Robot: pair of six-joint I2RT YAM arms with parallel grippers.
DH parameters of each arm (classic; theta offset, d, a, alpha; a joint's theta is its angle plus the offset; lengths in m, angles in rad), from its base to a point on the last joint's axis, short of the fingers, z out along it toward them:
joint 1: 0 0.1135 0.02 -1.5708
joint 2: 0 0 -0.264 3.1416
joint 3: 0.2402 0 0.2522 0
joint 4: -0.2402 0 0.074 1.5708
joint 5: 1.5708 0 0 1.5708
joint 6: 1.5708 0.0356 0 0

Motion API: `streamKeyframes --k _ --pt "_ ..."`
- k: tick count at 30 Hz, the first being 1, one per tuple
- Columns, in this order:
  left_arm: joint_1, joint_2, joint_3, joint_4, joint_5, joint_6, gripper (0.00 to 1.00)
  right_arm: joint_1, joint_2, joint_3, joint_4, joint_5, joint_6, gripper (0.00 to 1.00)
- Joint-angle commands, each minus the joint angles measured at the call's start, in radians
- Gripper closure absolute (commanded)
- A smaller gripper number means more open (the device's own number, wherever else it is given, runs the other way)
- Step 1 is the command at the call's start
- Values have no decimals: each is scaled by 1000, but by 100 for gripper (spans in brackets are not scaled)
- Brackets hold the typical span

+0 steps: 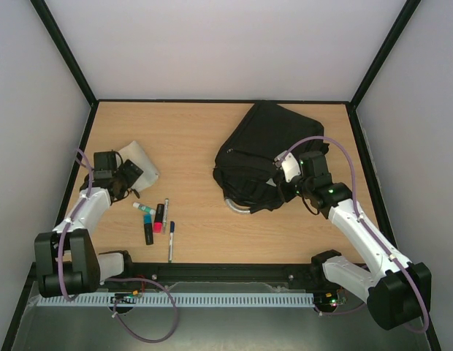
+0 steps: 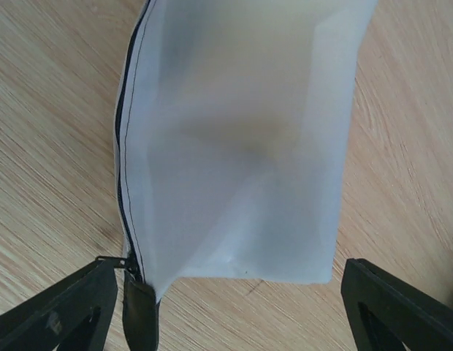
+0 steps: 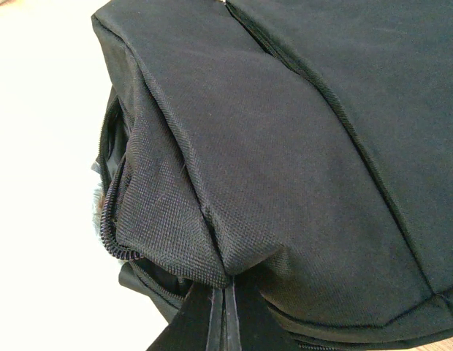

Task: Pack the student bag
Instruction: Pick up the stationery from the center of the board.

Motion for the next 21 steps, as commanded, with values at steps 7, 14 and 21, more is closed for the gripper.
streamKeyframes --k 7,14,21 --pt "5 46 -54 38 -79 -33 21 -9 -5 1 15 -27 0 99" --pt "13 97 -77 117 -79 -30 29 -9 -4 1 14 -29 0 99" --pt "16 201 -112 237 24 -27 52 -11 -2 1 13 -29 -1 99"
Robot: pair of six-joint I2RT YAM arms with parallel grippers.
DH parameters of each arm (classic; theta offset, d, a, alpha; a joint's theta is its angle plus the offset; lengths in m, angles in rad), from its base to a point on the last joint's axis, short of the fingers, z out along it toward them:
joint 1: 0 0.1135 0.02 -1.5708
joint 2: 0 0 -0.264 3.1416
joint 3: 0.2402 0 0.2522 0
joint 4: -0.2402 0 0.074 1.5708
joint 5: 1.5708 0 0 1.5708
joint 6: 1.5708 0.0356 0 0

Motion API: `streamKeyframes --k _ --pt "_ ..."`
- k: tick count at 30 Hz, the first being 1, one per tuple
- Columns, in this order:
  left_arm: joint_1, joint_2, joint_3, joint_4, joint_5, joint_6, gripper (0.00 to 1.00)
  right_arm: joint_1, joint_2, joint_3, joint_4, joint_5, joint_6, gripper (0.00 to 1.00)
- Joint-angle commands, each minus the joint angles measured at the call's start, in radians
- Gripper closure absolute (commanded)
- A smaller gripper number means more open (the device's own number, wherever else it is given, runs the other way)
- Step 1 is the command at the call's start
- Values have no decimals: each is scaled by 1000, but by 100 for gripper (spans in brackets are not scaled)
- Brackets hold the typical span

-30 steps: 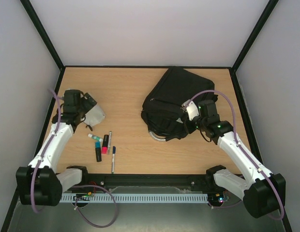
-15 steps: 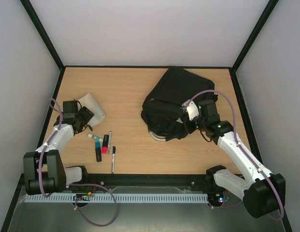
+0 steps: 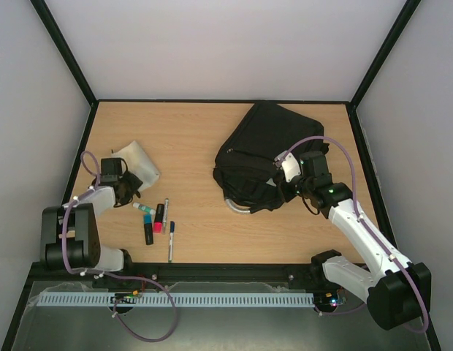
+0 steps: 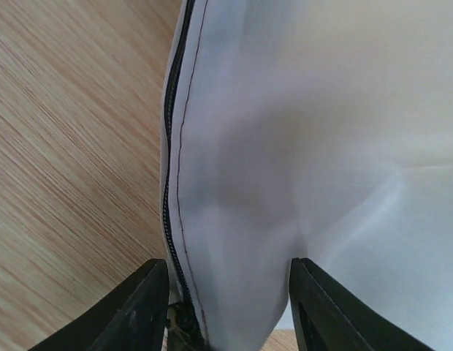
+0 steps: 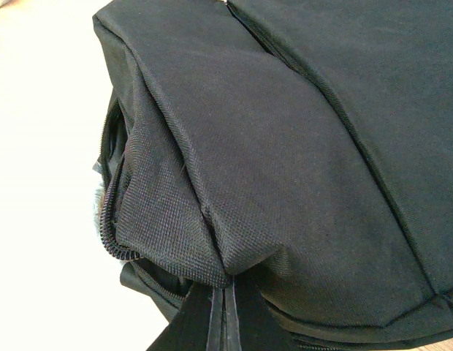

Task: Pack the student bag
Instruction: Pick up the stationery from the center of the board.

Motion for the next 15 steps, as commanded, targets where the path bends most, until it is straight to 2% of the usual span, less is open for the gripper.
streamKeyframes --k 1,3,6,9,15 --pt "5 44 -20 68 37 -9 52 -7 0 1 12 -22 -1 99" --pt "5 44 -13 63 26 -9 57 -7 3 2 10 -23 -1 99" --pt "5 -5 -1 64 6 -1 76 -7 3 1 11 -25 -2 99" --pt "-4 -78 26 49 -33 22 90 -7 10 2 11 -28 -1 99" --pt "-122 -173 133 -47 -158 114 97 -6 13 4 11 -26 -1 99"
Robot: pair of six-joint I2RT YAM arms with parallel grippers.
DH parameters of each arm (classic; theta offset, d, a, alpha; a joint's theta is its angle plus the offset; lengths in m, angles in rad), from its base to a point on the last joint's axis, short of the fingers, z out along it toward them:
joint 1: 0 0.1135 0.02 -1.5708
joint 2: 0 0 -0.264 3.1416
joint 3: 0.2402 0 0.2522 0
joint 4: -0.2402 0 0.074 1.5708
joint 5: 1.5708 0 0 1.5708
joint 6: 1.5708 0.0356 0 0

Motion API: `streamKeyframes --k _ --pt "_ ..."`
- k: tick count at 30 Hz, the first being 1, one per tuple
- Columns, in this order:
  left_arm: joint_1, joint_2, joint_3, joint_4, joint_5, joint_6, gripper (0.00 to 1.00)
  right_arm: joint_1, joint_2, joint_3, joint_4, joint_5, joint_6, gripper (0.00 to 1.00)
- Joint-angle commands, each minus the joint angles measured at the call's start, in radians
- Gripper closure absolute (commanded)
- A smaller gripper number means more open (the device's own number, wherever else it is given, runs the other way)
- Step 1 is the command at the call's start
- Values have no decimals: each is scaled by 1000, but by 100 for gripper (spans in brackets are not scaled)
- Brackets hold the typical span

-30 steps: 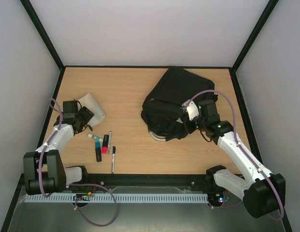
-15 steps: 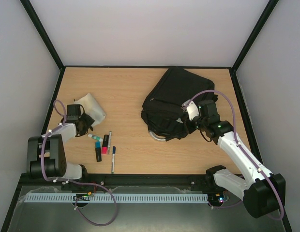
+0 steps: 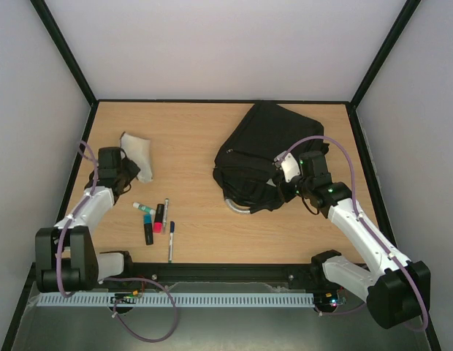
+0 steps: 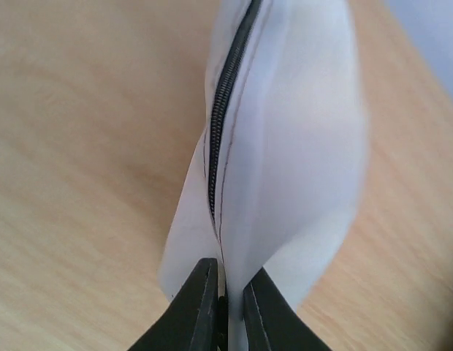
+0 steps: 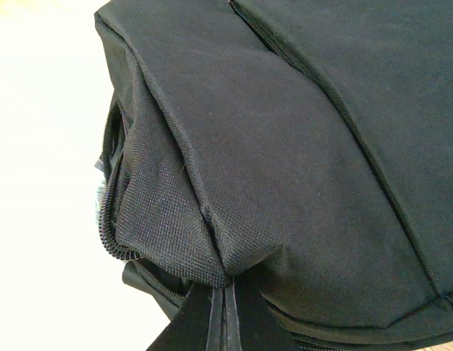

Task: Pack the student bag
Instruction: Pick up the stationery from the center of the board, then place the stationery at the center of the board.

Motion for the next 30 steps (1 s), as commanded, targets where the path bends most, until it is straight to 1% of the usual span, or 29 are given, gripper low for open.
streamKeyframes --k 1,4,8,12,16,21,24,27,30 --pt "-99 -59 99 -61 -98 92 97 -5 4 4 11 -16 -1 99" --pt "-208 -42 163 -109 -124 151 98 -6 2 4 11 -13 -1 99" --pt "-369 -2 239 -182 -195 224 98 -5 -1 3 13 -2 1 99" --pt "-514 -6 240 -185 -205 261 97 -8 -4 2 14 2 1 99" --pt "-637 -9 230 -208 -206 265 98 -8 -4 2 14 5 -1 99" --pt "-782 -36 207 -242 -192 231 97 -9 -4 2 14 7 -1 99" --pt "-882 -63 168 -252 -170 185 98 -8 -1 2 16 7 -1 99" --pt "-969 -87 126 -273 -172 111 97 -9 4 2 17 6 -1 99" --pt "-1015 -111 101 -333 -193 31 95 -9 10 4 16 5 -2 99"
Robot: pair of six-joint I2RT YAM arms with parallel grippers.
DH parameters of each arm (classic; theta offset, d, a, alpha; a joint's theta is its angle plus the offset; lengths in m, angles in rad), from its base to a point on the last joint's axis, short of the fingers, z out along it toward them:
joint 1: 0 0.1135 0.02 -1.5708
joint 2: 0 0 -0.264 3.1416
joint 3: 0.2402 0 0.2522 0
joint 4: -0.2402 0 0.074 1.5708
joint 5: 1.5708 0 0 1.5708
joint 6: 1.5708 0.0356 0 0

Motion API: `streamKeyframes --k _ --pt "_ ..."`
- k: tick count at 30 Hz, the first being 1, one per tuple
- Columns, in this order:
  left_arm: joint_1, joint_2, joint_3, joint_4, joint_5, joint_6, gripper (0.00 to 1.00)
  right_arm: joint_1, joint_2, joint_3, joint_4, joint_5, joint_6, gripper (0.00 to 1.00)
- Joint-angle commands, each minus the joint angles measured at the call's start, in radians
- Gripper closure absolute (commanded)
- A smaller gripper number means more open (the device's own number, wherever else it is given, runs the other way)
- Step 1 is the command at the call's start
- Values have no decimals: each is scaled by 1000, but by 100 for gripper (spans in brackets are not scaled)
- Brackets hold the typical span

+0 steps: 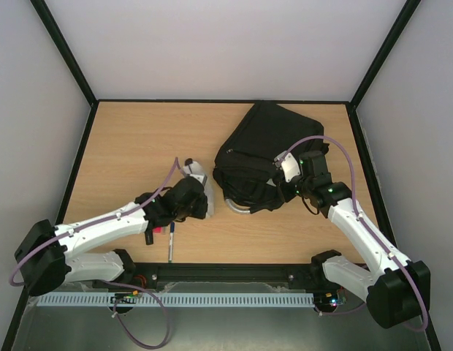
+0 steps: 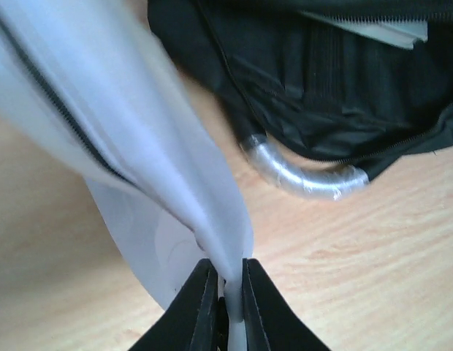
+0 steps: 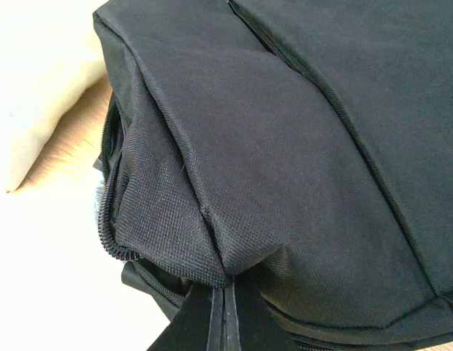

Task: Pack the student bag
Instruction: Place the stationery at the center of the board.

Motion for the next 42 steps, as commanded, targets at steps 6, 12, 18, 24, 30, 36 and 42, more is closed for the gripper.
streamKeyframes --k 6,12,18,24,30,36,42 --pt "-55 -154 -69 -190 -30 -181 87 -7 2 5 11 1 -3 99" --pt "3 -230 -59 -215 -39 -157 28 -7 -3 4 13 1 -5 99" --pt "300 -232 -108 -182 125 -129 11 -7 -24 2 11 -1 -5 99" --pt "500 -214 -188 -77 251 -90 10 -7 -34 2 11 -9 -9 99" --pt "616 -146 -249 60 386 -64 12 -6 -37 1 8 -19 -11 99" --pt "667 -62 -267 131 472 1 25 -7 -28 3 5 -27 -16 99" --pt "665 1 -266 176 508 -15 41 -7 -29 5 2 -25 -15 99"
